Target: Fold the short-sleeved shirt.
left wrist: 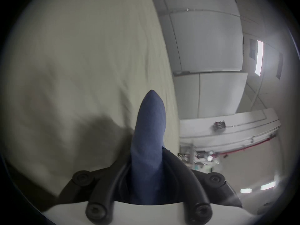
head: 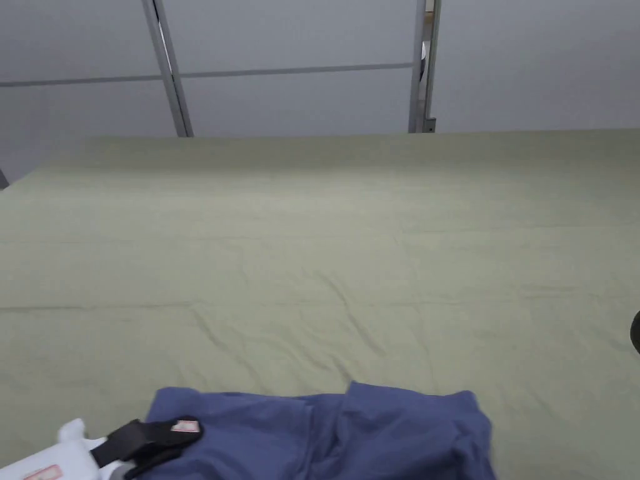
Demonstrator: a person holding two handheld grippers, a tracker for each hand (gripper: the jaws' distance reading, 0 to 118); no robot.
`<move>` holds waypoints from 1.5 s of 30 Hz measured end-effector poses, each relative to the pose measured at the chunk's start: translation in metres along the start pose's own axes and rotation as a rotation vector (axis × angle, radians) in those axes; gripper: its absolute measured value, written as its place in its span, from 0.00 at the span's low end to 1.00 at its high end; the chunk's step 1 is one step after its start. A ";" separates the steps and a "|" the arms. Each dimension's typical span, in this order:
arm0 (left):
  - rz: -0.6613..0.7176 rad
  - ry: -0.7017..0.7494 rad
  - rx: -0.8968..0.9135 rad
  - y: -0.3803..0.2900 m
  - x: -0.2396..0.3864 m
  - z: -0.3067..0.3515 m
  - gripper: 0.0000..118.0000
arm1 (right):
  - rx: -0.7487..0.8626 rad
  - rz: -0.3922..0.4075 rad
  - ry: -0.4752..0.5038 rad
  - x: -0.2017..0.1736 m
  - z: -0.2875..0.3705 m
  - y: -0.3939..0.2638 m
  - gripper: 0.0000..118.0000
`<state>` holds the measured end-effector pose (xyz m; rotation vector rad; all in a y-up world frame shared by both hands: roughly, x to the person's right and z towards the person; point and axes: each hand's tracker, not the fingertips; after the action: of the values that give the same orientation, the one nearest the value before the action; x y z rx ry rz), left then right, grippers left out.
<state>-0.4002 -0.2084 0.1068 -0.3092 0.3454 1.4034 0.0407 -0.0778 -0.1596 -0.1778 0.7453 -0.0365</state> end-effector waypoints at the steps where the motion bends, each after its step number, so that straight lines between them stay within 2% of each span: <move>1: -0.044 0.079 0.027 0.003 0.004 0.010 0.08 | 0.003 -0.013 0.004 0.001 -0.001 -0.002 0.02; 4: -0.176 0.240 0.066 0.013 0.018 0.027 0.08 | 0.007 -0.043 0.017 -0.002 -0.003 -0.005 0.02; 7: -0.338 0.202 0.051 0.005 0.052 0.017 0.08 | 0.004 -0.049 0.031 -0.004 -0.003 -0.006 0.02; 9: -0.514 0.183 0.019 -0.020 0.092 -0.001 0.09 | 0.004 -0.042 0.035 -0.004 -0.001 -0.006 0.02; 11: -0.635 0.134 -0.049 -0.041 0.123 -0.026 0.08 | 0.010 -0.036 0.032 -0.002 0.003 -0.004 0.02; 16: -0.733 0.060 -0.245 -0.106 0.147 -0.116 0.09 | 0.025 -0.049 0.005 0.009 0.015 -0.002 0.02; 17: -0.736 0.059 -0.279 -0.121 0.140 -0.134 0.12 | 0.026 -0.054 -0.004 0.013 0.017 -0.002 0.02; 18: -0.738 0.029 -0.325 -0.139 0.136 -0.153 0.35 | 0.026 -0.058 -0.012 0.016 0.019 -0.003 0.02; 19: -0.713 0.001 -0.444 -0.145 0.128 -0.171 0.68 | 0.025 -0.062 -0.020 0.019 0.021 -0.004 0.02; 20: -0.624 0.001 -0.557 -0.151 0.121 -0.189 0.88 | 0.021 -0.065 -0.028 0.023 0.023 -0.004 0.02; 21: -0.535 -0.005 -0.605 -0.154 0.114 -0.192 0.87 | 0.017 -0.065 -0.031 0.027 0.025 -0.005 0.02; 23: -0.438 -0.096 -0.528 -0.164 0.119 -0.173 0.87 | 0.013 -0.053 -0.047 0.033 0.030 -0.008 0.02; 25: -0.490 -0.153 -0.419 -0.157 0.127 -0.148 0.86 | 0.006 -0.052 -0.066 0.041 0.031 -0.011 0.02; 26: -0.578 -0.161 -0.320 -0.151 0.140 -0.130 0.84 | 0.002 -0.064 -0.069 0.045 0.030 -0.012 0.02; 27: -0.695 -0.141 -0.215 -0.150 0.148 -0.114 0.77 | 0.002 -0.081 -0.075 0.047 0.029 -0.014 0.02; 28: -0.800 -0.095 -0.124 -0.152 0.156 -0.102 0.65 | 0.003 -0.096 -0.083 0.049 0.027 -0.016 0.02; 29: -0.907 -0.037 -0.042 -0.157 0.159 -0.093 0.48 | 0.002 -0.109 -0.087 0.049 0.024 -0.017 0.02; 30: -1.003 0.007 0.009 -0.158 0.163 -0.091 0.27 | 0.002 -0.122 -0.086 0.049 0.022 -0.019 0.02; 31: -1.059 0.041 0.008 -0.164 0.162 -0.092 0.27 | 0.002 -0.132 -0.083 0.048 0.020 -0.021 0.02; 33: -1.107 0.062 -0.143 -0.182 0.153 -0.107 0.13 | -0.002 -0.142 -0.075 0.044 0.016 -0.024 0.02; 35: -1.063 0.107 -0.313 -0.205 0.138 -0.136 0.13 | -0.012 -0.145 -0.060 0.037 0.014 -0.027 0.02; 37: -1.049 0.233 -0.444 -0.227 0.109 -0.177 0.13 | -0.034 -0.139 -0.034 0.030 0.014 -0.029 0.02; 39: -1.084 0.354 -0.444 -0.238 0.083 -0.199 0.10 | -0.064 -0.104 -0.017 0.024 0.015 -0.030 0.02; 40: -1.049 0.206 -0.333 -0.232 0.093 -0.184 0.10 | -0.079 -0.084 -0.004 0.023 0.016 -0.030 0.02; 42: -0.918 0.232 -0.398 -0.215 0.109 -0.173 0.10 | -0.096 -0.056 0.014 0.020 0.014 -0.032 0.02; 45: -0.840 0.117 -0.307 -0.190 0.118 -0.140 0.10 | -0.145 -0.087 0.062 0.015 -0.001 -0.031 0.02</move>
<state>-0.2035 -0.1864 -0.0678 -0.6978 0.0652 0.6033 0.0520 -0.1102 -0.1647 -0.3484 0.8018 -0.0711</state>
